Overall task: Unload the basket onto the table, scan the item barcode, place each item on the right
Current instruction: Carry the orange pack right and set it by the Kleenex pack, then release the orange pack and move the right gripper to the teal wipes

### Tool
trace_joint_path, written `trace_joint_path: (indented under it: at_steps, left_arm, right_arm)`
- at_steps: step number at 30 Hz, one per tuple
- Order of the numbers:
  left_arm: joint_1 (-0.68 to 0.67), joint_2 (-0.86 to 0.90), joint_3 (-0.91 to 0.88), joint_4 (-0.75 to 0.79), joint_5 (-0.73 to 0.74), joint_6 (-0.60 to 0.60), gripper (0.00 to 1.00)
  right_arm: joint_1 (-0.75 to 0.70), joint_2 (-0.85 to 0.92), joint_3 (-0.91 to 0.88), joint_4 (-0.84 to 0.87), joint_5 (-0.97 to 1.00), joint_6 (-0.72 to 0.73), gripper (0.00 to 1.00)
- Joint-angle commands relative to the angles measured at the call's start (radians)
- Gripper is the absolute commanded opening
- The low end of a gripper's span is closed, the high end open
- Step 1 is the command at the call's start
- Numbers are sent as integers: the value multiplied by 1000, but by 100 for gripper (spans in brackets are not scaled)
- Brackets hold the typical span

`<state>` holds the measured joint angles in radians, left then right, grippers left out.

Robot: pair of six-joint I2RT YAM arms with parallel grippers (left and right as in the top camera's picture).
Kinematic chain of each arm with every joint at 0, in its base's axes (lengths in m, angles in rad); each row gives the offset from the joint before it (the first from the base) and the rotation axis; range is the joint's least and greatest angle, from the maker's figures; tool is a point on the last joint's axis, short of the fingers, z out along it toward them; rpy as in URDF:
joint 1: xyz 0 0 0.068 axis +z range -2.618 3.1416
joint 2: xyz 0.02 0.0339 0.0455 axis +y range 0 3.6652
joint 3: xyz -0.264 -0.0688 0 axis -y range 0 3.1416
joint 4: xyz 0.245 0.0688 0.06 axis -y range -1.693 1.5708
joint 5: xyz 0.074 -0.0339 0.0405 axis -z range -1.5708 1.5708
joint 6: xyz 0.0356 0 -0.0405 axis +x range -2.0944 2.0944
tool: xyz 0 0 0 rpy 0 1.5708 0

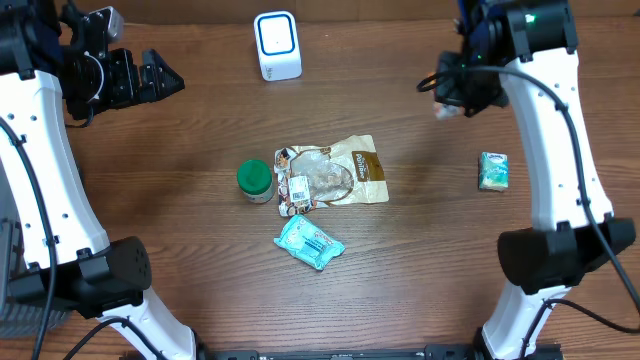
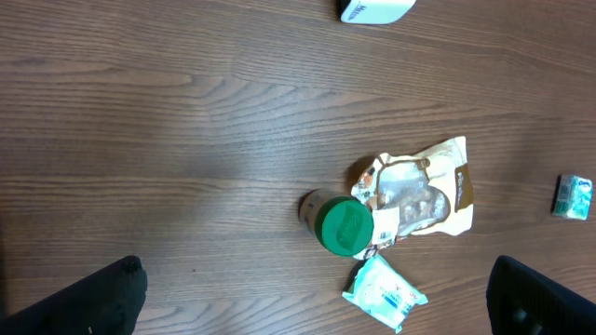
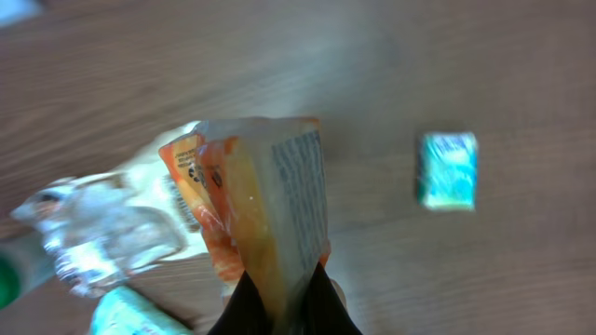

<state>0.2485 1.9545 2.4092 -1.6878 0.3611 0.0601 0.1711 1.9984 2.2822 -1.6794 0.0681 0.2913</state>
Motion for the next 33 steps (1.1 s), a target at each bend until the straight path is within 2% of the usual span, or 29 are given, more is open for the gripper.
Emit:
trace_joint_path:
  at_steps: [1,9,16,20,23,33]
  left_arm:
    - [-8,-9,10,-2,-6,19,100]
    - [-8,-9,10,-2,-6,19,100]
    - [-8,-9,10,-2,-6,19,100]
    - [-8,-9,10,-2,-6,19,100]
    - [-7,-9,10,-2,-6,19,99]
    - [-8,-9,10,-2,-6,19,99]
  right_arm:
    - [-69,14,-171,50,12,71,4]
    - [-159,14,-530,228,13,75,4]
    - [-201,14,-731,367,35,48,4]
    - [-209,14,-795,406,102,50,4]
    - [-213,14,-807,418,115,49,13]
    - [-218,14,-807,418,182,80,21]
